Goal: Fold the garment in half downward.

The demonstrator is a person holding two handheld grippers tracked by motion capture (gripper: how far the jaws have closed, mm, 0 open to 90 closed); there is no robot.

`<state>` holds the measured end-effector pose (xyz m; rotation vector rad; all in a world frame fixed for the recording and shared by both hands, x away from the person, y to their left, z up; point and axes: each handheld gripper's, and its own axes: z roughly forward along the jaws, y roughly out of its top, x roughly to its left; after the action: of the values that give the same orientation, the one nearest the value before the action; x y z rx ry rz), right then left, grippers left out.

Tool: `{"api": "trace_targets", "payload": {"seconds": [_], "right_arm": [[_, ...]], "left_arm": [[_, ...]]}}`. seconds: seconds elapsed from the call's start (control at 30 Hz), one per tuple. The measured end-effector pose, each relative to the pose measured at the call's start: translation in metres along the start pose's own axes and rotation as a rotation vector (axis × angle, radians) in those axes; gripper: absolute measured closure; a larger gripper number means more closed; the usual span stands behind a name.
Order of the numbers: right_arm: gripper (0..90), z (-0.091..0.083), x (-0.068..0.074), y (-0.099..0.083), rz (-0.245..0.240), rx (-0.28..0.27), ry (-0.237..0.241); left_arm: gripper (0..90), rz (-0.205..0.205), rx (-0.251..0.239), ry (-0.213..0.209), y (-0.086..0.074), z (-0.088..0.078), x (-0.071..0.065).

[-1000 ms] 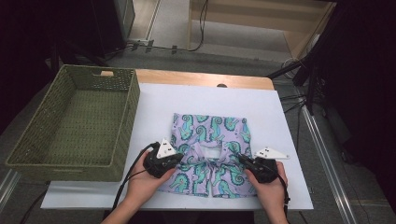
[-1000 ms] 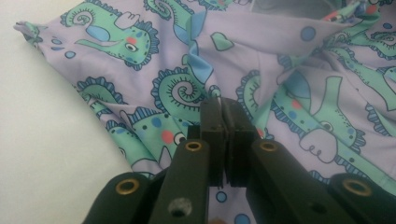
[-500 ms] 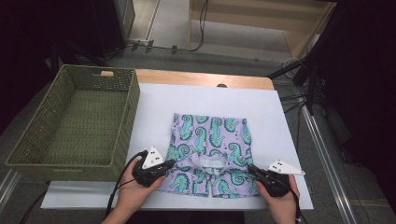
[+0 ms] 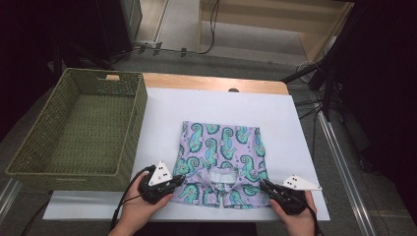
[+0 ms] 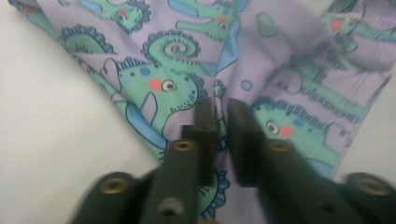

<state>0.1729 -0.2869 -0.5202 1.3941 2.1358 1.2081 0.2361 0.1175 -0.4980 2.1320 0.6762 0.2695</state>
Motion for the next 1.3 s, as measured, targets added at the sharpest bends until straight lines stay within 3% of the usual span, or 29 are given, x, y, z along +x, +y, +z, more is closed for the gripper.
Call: {"api": "trace_targets", "payload": {"seconds": [0.1,0.17,0.27,0.33,0.43,0.5,0.57,0.63,0.73,0.83,0.93,1.0,1.07,1.13,1.2,1.3], "right_arm": [[65.3,-0.007,0.001,0.009,0.006,-0.061,0.009],[65.9,-0.011,0.0,0.018,0.029,-0.099,0.024],[63.6,-0.005,-0.002,0.03,0.08,-0.122,0.048],[55.0,0.004,0.0,0.034,0.088,-0.112,0.051],[46.2,0.023,0.003,0.037,0.094,-0.048,0.066],[47.7,0.032,0.004,0.036,0.106,-0.005,0.093],[66.3,0.036,0.005,0.033,0.127,0.041,0.133],[80.4,0.032,0.007,0.029,0.092,0.037,0.148],[87.0,0.019,0.011,0.024,0.047,0.004,0.16],[87.0,0.006,0.015,0.016,0.015,-0.008,0.154],[82.8,-0.003,0.017,0.003,0.017,0.022,0.161],[74.7,-0.007,0.017,-0.002,0.025,0.021,0.17],[70.7,-0.011,0.017,-0.004,0.053,-0.032,0.198],[70.5,-0.014,0.019,-0.003,0.049,-0.073,0.184],[70.5,-0.014,0.023,0.0,0.047,-0.094,0.156],[71.0,-0.004,0.026,0.001,0.044,-0.059,0.081]], "left_arm": [[65.7,-0.073,-0.079,-0.043,0.011,-0.008,0.006],[63.0,-0.095,-0.103,-0.057,0.018,-0.008,0.009],[55.8,-0.128,-0.096,-0.098,0.027,0.003,0.01],[51.7,-0.117,-0.053,-0.117,0.031,0.018,0.007],[50.6,-0.113,-0.018,-0.15,0.033,0.031,0.004],[63.3,-0.092,-0.01,-0.157,0.033,0.034,-0.001],[80.8,-0.067,-0.007,-0.173,0.033,0.032,-0.004],[87.7,-0.039,-0.01,-0.178,0.033,0.027,-0.005],[88.2,0.001,-0.014,-0.184,0.029,0.019,-0.009],[88.3,0.036,0.003,-0.199,0.02,0.012,-0.013],[86.5,0.044,0.035,-0.236,0.01,0.009,-0.018],[75.5,0.038,0.015,-0.245,0.006,0.004,-0.02],[68.8,0.011,-0.024,-0.269,0.007,-0.003,-0.017],[65.1,-0.016,-0.065,-0.244,0.009,-0.009,-0.013],[64.7,-0.057,-0.072,-0.206,0.01,-0.007,-0.011],[63.2,-0.074,-0.009,-0.112,0.004,0.004,-0.011]]}}
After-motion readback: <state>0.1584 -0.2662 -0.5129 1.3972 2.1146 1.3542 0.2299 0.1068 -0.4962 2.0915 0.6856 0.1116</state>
